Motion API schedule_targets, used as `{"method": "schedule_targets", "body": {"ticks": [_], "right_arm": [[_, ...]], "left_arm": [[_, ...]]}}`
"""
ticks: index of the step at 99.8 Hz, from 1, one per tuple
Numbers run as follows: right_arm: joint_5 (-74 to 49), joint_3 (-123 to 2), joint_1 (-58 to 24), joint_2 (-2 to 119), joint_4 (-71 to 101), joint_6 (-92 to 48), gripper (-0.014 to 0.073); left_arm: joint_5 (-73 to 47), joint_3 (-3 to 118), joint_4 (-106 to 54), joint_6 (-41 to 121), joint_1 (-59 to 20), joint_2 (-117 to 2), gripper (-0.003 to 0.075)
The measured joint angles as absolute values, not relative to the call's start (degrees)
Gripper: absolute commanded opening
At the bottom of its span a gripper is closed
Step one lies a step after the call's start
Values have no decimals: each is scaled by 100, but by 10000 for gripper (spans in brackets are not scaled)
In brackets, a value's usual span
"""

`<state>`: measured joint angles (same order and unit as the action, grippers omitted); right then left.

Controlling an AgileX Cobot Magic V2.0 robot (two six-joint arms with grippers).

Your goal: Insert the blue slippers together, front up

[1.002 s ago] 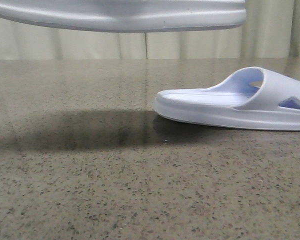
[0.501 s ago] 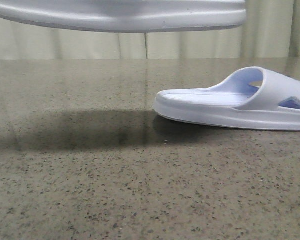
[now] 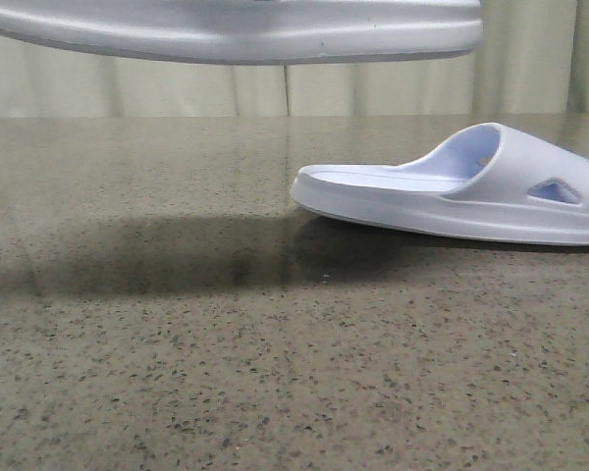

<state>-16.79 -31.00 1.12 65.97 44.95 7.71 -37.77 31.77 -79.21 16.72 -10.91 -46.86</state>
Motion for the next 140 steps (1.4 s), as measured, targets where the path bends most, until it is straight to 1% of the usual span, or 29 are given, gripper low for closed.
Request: {"method": "schedule_targets", "body": {"ticks": [20, 32, 57, 70, 92, 112, 140], "right_arm": [[-1301, -3100, 112, 6597, 4499, 771, -107], [-1096, -3226, 112, 6386, 4499, 773, -107], [-657, -3709, 112, 5428, 4488, 755, -107], [-635, -3961, 112, 4901, 4337, 755, -107], [-1619, -4340, 112, 4141, 4262, 755, -107], [-2330, -4404, 112, 3595, 4152, 750, -107], [-3200, -4404, 112, 3459, 3904, 750, -107]], "left_arm": [[-3777, 3177, -7921, 1672, -1091, -4686, 16], [-3777, 3177, -7921, 1672, -1091, -4686, 16], [-3777, 3177, -7921, 1672, -1091, -4686, 16], [-3777, 3177, -7921, 1672, -1091, -4686, 16], [-3777, 3177, -7939, 1672, -1091, -4686, 16], [-3765, 3177, -8037, 1672, -1091, -4686, 16], [-3679, 3177, -8257, 1672, -1091, -4686, 16]]}}
